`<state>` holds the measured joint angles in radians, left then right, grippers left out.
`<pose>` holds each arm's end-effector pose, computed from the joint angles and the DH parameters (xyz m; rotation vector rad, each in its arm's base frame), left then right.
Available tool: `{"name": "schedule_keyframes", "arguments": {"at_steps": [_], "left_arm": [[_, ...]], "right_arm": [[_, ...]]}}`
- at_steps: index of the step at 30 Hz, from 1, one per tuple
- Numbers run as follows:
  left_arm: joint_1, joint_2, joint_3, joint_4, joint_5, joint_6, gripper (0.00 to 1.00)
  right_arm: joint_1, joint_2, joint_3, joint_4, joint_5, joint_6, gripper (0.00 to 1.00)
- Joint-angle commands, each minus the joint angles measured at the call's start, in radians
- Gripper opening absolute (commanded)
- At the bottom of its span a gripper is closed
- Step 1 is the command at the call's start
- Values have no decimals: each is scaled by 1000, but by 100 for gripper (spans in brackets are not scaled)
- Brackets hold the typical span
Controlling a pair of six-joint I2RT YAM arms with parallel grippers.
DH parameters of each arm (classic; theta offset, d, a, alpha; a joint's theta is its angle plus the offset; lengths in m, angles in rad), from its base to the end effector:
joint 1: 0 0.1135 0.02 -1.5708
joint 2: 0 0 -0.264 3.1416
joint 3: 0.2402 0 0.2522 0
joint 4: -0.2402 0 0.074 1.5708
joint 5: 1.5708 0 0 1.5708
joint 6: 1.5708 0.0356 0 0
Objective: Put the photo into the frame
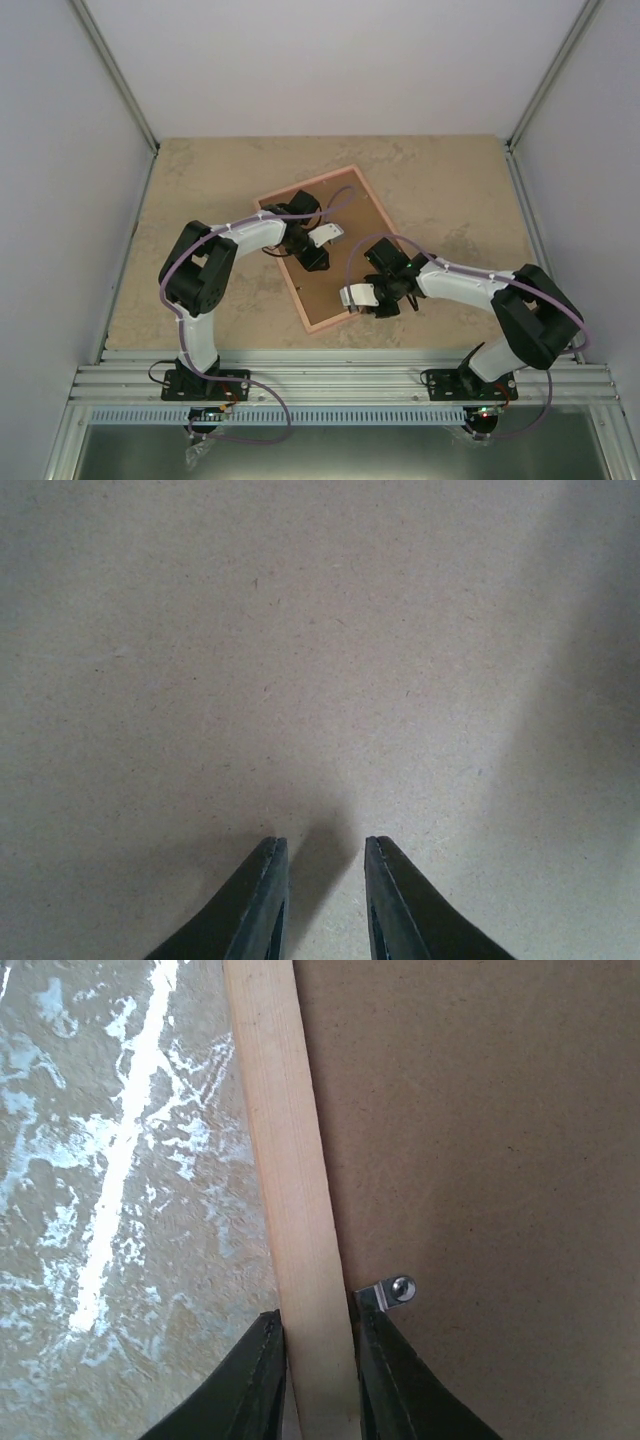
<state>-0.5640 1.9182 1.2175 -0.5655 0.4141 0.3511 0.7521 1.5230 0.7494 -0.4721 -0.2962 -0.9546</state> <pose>0.3032 -0.2087 0.1480 1.3259 2.4870 -0.6343 0.1821 0.1846 0.1466 -2.1295 1.7683 0.3648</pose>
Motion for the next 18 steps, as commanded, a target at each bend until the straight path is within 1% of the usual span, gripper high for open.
{"name": "schedule_keyframes", "arguments": {"at_steps": [1, 2, 3, 4, 5, 6, 8, 10, 12, 16, 18], "left_arm": [[-10, 51, -4, -36, -31, 14, 25], [-11, 52, -1, -36, -32, 12, 24], [-10, 52, 4, -38, -33, 10, 24], [-10, 53, 7, -39, -37, 9, 24], [-10, 51, 13, -41, -41, 8, 26], [-10, 45, 21, -43, -48, 6, 30], [-8, 22, 48, -47, -57, 7, 38], [-7, -8, 83, -62, -64, 6, 46], [-6, -35, 125, -82, -63, 1, 50], [-20, -81, 180, -127, -34, 0, 54], [-50, -106, 182, -125, -56, 5, 55]], "right_arm": [[10, -17, -22, -55, -34, 33, 23], [10, -32, -16, -59, -47, 38, 23], [10, -44, -7, -61, -57, 47, 27], [10, -52, 5, -69, -71, 58, 37], [8, -58, 21, -80, -84, 70, 51], [4, -65, 39, -89, -96, 83, 59], [-19, -82, 74, -111, -135, 104, 68], [-54, -100, 116, -138, -175, 125, 73], [-106, -118, 169, -187, -226, 140, 75], [-274, -172, 266, -233, -349, 178, 78], [-367, -186, 298, -248, -413, 197, 78]]}}
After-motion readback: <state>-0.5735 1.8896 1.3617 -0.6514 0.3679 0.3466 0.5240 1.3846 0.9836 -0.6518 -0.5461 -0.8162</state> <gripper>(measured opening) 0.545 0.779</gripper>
